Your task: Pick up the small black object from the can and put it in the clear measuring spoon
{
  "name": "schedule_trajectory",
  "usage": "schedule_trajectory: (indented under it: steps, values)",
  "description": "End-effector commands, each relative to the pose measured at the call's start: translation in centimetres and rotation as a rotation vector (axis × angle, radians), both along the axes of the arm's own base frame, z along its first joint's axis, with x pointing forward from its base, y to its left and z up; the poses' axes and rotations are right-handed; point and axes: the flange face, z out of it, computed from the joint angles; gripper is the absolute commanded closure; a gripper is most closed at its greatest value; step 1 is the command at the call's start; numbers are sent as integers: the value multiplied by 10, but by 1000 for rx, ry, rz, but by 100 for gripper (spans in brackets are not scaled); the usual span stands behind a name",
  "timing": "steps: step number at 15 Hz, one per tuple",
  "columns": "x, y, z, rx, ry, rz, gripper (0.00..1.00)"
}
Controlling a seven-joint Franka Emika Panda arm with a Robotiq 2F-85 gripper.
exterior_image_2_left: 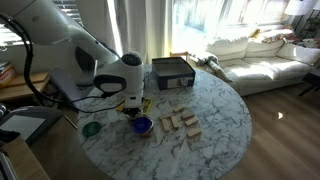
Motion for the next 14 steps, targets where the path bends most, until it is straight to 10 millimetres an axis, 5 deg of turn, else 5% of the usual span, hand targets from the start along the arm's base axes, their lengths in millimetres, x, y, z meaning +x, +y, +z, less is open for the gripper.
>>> schedule_trajectory:
  steps: [1, 8, 14]
  values:
    - [1, -4, -6, -4, 11, -5, 95]
    - [-7, -12, 34, -28, -44, 8, 95]
    - [-23, 23, 57, 38, 8, 248, 95]
